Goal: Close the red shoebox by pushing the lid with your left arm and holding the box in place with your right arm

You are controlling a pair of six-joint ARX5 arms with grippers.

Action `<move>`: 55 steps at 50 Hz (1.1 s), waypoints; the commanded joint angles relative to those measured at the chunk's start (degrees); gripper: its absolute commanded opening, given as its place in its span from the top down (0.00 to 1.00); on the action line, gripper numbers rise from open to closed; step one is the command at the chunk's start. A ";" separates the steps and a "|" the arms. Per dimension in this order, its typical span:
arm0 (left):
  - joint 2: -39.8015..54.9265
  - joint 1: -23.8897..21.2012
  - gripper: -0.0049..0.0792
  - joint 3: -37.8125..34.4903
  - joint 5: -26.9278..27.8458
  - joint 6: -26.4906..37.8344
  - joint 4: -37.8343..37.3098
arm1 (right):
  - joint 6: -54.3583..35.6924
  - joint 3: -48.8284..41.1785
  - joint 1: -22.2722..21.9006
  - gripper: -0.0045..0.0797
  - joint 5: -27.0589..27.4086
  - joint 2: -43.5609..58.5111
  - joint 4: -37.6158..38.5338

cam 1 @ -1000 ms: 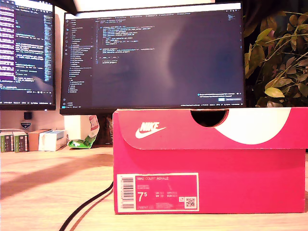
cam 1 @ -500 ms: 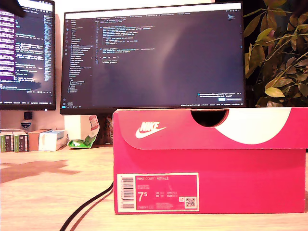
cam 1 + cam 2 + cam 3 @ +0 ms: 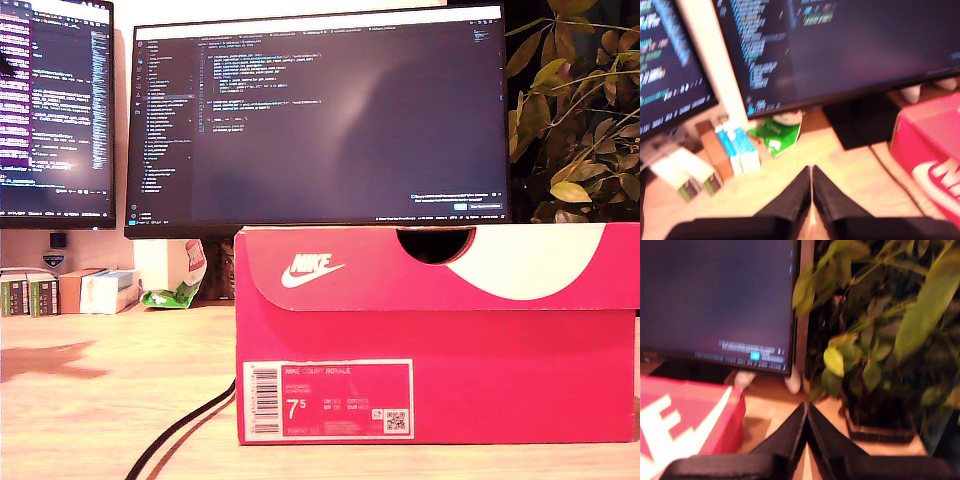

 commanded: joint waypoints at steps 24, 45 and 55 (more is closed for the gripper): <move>-15.54 0.42 0.96 -16.70 -0.13 -8.52 9.86 | 9.20 -13.60 -3.63 0.96 1.81 -18.47 -2.47; -19.45 -3.26 0.96 -27.39 -4.11 -11.96 15.30 | 12.11 -17.22 -3.50 0.96 4.59 -22.05 -7.67; -22.34 -5.84 0.96 -29.53 -8.13 -11.32 16.98 | 13.14 -19.23 -1.16 0.96 5.68 -23.39 -7.93</move>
